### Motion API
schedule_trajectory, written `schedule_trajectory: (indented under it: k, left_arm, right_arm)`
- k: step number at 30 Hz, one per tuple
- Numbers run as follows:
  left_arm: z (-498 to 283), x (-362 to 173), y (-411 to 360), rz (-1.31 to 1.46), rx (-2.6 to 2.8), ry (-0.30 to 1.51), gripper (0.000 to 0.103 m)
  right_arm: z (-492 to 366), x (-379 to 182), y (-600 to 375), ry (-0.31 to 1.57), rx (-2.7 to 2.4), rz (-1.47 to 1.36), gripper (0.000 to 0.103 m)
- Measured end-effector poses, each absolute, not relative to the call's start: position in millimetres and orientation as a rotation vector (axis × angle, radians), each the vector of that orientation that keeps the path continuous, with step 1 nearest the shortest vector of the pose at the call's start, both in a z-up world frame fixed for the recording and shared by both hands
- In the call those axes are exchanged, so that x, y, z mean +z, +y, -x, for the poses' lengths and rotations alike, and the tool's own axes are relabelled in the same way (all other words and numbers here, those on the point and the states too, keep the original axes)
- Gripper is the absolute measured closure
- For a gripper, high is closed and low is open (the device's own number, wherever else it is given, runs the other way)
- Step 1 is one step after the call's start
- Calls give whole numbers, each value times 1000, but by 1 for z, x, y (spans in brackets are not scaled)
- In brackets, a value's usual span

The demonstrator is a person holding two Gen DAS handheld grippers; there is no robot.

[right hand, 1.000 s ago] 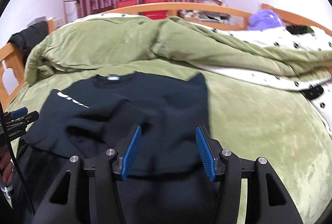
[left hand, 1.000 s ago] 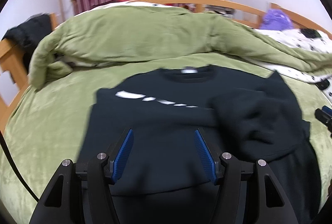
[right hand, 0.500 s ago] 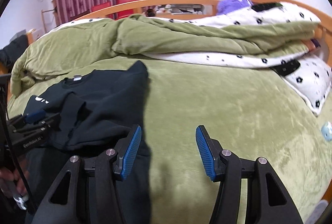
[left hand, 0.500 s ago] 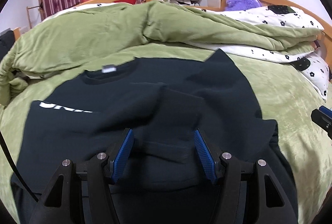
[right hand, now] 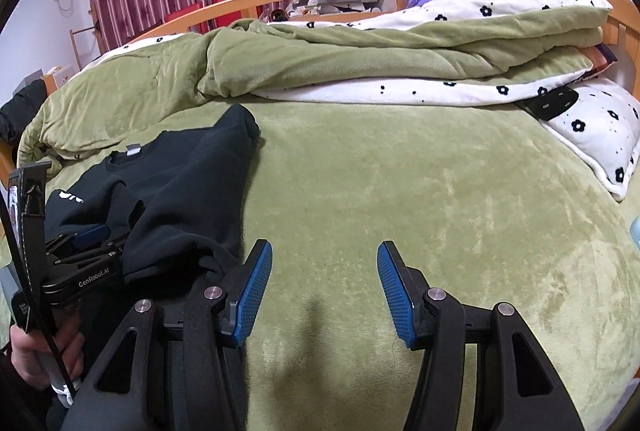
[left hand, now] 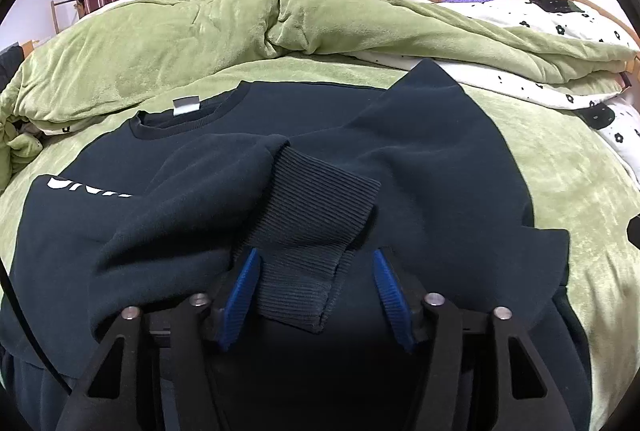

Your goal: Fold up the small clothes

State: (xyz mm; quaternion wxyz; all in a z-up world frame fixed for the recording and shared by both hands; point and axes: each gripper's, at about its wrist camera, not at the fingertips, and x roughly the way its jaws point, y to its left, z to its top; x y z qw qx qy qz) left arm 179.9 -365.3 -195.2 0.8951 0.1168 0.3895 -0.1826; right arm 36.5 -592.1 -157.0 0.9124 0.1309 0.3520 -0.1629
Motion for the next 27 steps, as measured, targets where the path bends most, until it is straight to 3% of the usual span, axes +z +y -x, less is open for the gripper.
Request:
schedule_trajectory:
  k: [2, 5, 14, 27]
  left_arm:
    - [-183, -197, -364, -242, -375, 809, 65]
    - [-186, -194, -359, -195, -438, 819, 94]
    - [-185, -168, -324, -184, -413, 773, 97]
    - [-204, -127, -199, -137, -238, 698, 100]
  right_arm:
    - [-38, -158, -592, 731, -336, -269, 49]
    - [-38, -154, -591, 722, -339, -269, 49]
    - [-53, -129, -567, 680, -319, -266, 49]
    - [-90, -97, -478, 651, -230, -142, 49]
